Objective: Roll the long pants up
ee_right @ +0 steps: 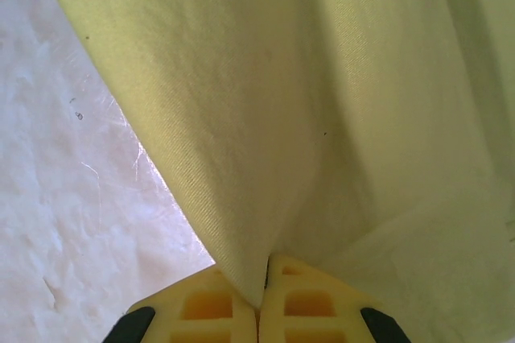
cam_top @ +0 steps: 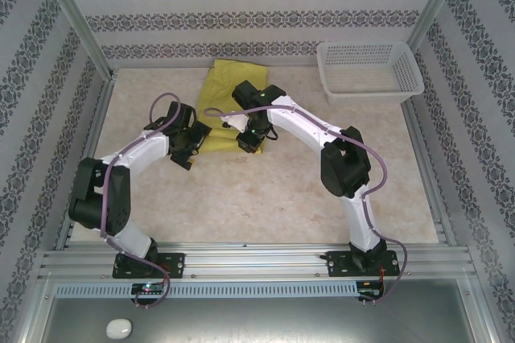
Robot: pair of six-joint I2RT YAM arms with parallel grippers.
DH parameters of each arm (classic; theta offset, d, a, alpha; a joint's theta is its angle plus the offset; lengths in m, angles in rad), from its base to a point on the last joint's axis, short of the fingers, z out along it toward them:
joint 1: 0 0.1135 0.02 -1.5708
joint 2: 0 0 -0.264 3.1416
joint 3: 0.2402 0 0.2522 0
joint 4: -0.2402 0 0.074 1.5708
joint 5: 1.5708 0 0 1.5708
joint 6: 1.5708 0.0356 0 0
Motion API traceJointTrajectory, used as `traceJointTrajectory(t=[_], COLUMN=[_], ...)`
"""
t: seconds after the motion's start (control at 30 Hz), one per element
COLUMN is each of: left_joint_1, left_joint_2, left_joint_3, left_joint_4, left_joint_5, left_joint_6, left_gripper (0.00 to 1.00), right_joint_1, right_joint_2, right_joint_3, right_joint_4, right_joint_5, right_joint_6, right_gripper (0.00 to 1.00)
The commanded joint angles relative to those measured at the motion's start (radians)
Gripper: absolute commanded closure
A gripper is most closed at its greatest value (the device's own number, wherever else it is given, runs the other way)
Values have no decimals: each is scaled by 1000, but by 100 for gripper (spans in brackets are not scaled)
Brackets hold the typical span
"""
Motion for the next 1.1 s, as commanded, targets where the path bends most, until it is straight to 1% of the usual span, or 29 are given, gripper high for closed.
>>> traceJointTrajectory(t=[0.0,0.03,0.07,0.1,0.13,0.17,0.2,0.23,0.27,0.3,0.37,0.5,0.53,0.6,0.7,0.8,0.87,0.93,1.0,1.07], left_joint_1=[-13,-13,-13,-12,-14,-13,-12,-11,-12,-12,-11,-11,-9,-7,-6,-4,-5,-3,-2,-2], left_joint_2=[55,76,92,110,123,132,140,146,152,158,166,174,176,181,179,172,167,160,152,142], left_joint_3=[43,58,73,93,112,122,131,139,148,157,167,177,179,182,187,192,192,192,191,187], left_joint_4=[-24,-25,-31,-43,-53,-49,-43,-45,-47,-48,-51,-55,-57,-55,-55,-58,-65,-70,-74,-74], left_joint_5=[-143,-152,-157,-164,-167,-165,-159,-153,-143,-134,-123,-103,-96,-85,-74,-68,-67,-66,-66,-65], left_joint_6=[-29,-29,-28,-25,-25,-19,-13,-10,-5,1,4,5,6,7,12,22,26,32,38,42], left_gripper=[0,0,14,43,70,81,97,100,100,100,100,100,100,100,100,100,100,100,100,100], right_joint_1=[-5,-5,-5,-2,-1,1,7,18,31,48,96,236,270,314,337,322,307,290,269,243], right_joint_2=[-52,-55,-59,-65,-74,-83,-98,-116,-134,-154,-201,-293,-303,-302,-286,-272,-259,-243,-218,-183], right_joint_3=[28,25,21,13,5,-5,-18,-37,-56,-78,-136,-340,-387,-459,-549,-609,-616,-610,-583,-549], right_joint_4=[-54,-59,-61,-60,-57,-53,-41,-25,-9,7,51,221,259,322,437,593,681,756,768,757], right_joint_5=[-50,-53,-51,-46,-36,-21,1,41,83,127,209,464,536,642,776,877,927,949,931,903], right_joint_6=[16,16,14,13,13,13,13,12,17,23,17,-39,-50,-72,-115,-171,-216,-271,-306,-325], right_gripper=[100,100,100,100,100,96,76,55,44,38,33,28,27,26,24,24,24,24,24,27])
